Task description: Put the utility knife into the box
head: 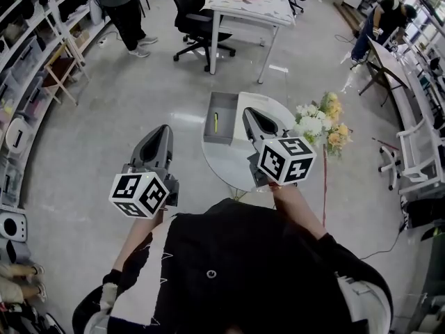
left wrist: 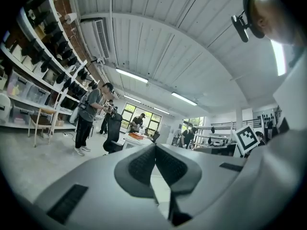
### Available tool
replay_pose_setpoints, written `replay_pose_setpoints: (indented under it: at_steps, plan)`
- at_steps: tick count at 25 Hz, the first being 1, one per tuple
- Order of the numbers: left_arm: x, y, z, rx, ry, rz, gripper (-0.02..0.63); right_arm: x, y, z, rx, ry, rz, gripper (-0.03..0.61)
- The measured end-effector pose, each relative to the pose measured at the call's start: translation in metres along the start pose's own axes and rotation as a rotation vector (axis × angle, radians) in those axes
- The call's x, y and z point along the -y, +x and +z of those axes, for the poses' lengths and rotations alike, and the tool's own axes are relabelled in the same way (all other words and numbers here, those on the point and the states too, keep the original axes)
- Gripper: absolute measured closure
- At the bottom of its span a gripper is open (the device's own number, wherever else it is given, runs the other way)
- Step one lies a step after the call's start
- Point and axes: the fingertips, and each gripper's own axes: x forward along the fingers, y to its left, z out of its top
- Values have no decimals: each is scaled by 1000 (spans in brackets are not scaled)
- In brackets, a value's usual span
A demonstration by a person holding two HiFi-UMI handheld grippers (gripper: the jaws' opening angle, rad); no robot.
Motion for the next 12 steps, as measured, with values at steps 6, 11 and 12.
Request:
replay_pose_setpoints:
  at_steps: [6, 11, 12]
  plan:
    - [35, 13, -21, -5, 19, 20, 603, 34, -18, -15, -32, -8, 19, 574]
    - [53, 16, -32, -4, 28, 46, 603, 57, -26, -27, -59, 27, 42, 574]
    - [55, 15, -34, -2, 30, 54, 603, 61, -27, -29, -62, 29, 46, 574]
